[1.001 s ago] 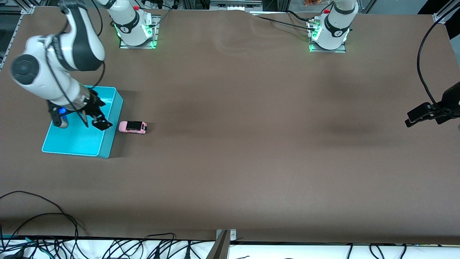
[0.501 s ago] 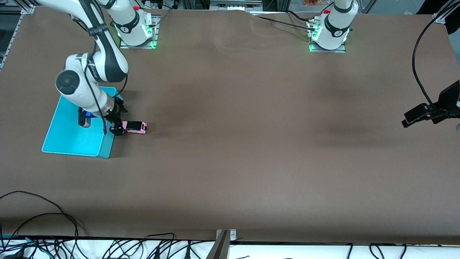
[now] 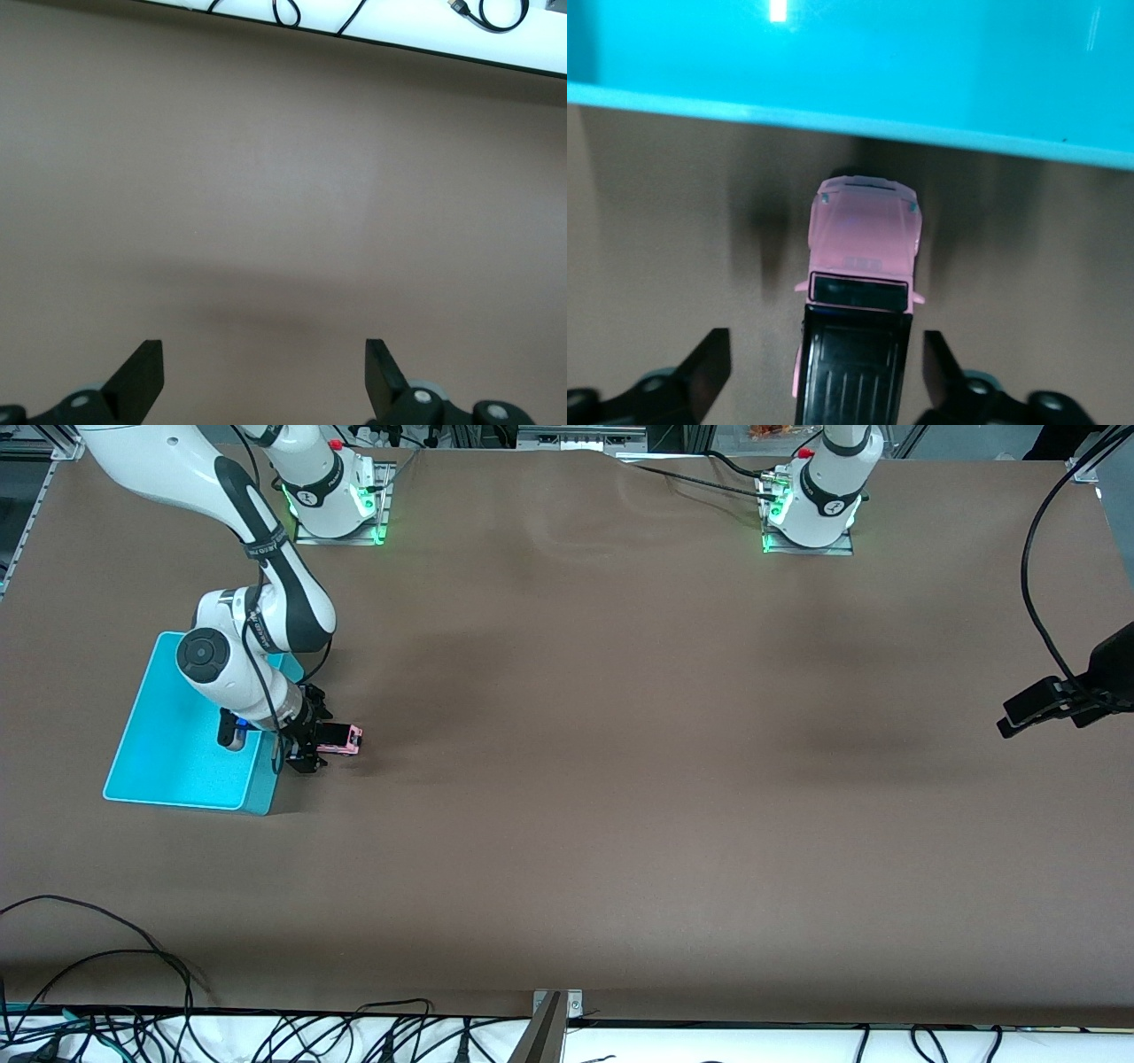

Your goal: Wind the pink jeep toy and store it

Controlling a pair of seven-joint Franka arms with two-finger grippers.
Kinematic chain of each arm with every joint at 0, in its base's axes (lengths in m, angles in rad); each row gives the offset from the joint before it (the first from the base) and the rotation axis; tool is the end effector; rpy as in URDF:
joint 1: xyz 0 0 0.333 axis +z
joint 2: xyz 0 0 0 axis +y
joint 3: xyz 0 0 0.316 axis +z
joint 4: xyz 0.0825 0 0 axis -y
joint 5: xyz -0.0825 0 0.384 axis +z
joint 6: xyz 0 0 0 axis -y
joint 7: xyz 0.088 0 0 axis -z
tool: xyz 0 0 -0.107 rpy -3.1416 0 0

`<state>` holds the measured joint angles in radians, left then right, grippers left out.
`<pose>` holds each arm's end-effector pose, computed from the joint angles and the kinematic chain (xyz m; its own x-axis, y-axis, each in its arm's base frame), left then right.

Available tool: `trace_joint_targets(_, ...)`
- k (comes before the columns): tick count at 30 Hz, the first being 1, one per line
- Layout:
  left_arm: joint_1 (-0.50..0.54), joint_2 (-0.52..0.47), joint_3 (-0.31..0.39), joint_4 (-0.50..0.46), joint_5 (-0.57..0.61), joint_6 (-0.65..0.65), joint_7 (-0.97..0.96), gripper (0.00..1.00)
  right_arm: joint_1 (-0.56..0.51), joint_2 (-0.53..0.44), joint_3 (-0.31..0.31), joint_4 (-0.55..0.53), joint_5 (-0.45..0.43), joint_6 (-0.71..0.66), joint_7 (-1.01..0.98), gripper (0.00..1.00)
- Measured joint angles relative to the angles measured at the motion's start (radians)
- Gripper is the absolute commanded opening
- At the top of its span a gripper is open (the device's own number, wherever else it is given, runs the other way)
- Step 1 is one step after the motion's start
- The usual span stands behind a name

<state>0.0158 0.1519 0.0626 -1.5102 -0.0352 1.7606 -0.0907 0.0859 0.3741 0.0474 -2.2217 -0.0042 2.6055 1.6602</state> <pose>0.6159 0.0424 0.5824 0.9803 0.1728 0.0959 0.1703 -0.9848 0.0344 0.5463 0.0737 0.2057 0.0442 -0.9989 -0.0160 -0.9990 -0.0440 -0.0087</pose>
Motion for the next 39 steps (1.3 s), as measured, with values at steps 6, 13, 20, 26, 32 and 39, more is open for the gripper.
trace_joint_targets(6, 0.003, 0.0, 0.005, 0.001, 0.0, 0.001, 0.0, 1.0, 0.0, 0.002, 0.0, 0.0, 0.0, -0.001, 0.003, 0.18)
trace_joint_targets(13, 0.005, 0.0, 0.009, 0.001, 0.0, 0.001, 0.0, 1.0, 0.001, 0.0, 0.0, 0.001, -0.001, -0.005, 0.005, 0.18)
trace_joint_targets(20, -0.001, 0.0, -0.042, -0.002, 0.0, -0.021, 0.0, 1.0, 0.019, -0.014, 0.0, 0.071, -0.002, -0.145, 0.008, 0.18)
trace_joint_targets(26, -0.003, -0.008, -0.07, 0.003, 0.0, -0.054, -0.002, 1.0, 0.022, -0.04, -0.001, 0.181, -0.015, -0.33, 0.012, 0.18)
trace_joint_targets(32, 0.081, -0.044, -0.056, 0.005, -0.005, -0.064, 0.002, 1.0, 0.021, -0.065, -0.023, 0.268, -0.061, -0.477, 0.019, 0.18)
trace_joint_targets(39, 0.136, -0.066, -0.057, 0.005, -0.035, -0.099, 0.016, 1.0, 0.019, -0.091, -0.101, 0.311, -0.092, -0.57, -0.022, 0.19)
